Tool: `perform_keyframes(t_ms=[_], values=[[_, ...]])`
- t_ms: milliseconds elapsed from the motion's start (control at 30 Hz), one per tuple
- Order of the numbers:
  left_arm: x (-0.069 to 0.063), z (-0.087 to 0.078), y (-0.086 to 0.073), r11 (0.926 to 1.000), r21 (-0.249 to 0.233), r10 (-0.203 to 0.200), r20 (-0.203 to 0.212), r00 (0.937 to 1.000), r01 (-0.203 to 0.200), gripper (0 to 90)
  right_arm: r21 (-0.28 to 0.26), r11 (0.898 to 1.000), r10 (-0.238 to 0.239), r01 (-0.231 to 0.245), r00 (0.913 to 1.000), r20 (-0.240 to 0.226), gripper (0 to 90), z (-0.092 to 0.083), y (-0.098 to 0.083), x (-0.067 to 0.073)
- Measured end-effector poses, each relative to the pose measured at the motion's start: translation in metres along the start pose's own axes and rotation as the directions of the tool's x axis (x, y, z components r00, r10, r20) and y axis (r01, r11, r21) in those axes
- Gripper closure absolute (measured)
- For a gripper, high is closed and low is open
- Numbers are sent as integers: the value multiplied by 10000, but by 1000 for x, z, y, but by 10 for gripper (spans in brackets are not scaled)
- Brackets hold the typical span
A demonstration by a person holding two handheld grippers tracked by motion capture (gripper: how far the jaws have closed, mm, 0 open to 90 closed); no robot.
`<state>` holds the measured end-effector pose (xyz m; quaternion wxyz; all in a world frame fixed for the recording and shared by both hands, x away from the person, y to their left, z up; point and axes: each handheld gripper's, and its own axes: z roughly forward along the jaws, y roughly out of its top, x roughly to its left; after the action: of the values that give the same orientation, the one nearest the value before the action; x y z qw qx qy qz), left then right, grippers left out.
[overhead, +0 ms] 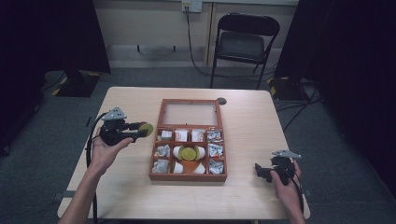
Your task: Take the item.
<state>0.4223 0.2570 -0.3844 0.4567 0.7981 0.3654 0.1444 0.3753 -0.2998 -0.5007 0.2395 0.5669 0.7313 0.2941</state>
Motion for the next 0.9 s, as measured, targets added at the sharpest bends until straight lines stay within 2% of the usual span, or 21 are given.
perform_keyframes(t_ms=[367, 667, 800, 900], values=[[21, 9, -18, 9978, 373, -531, -433, 9977, 547, 553, 1, 10000, 5, -5, 10000, -1, 0, 0, 0, 0], [37, 22, -38, 9911, 990, -821, -662, 9944, 884, 553, 3, 10000, 7, -7, 10000, 0, 0, 0, 0, 0], [36, 29, -41, 9874, 1438, -520, -974, 9939, 657, 552, 2, 10000, -3, 3, 10000, -1, 0, 0, 0, 0], [34, 36, -43, 9846, 1655, -413, -916, 9949, 561, 551, -5, 10000, -12, 12, 10000, -4, 0, 0, 0, 0]])
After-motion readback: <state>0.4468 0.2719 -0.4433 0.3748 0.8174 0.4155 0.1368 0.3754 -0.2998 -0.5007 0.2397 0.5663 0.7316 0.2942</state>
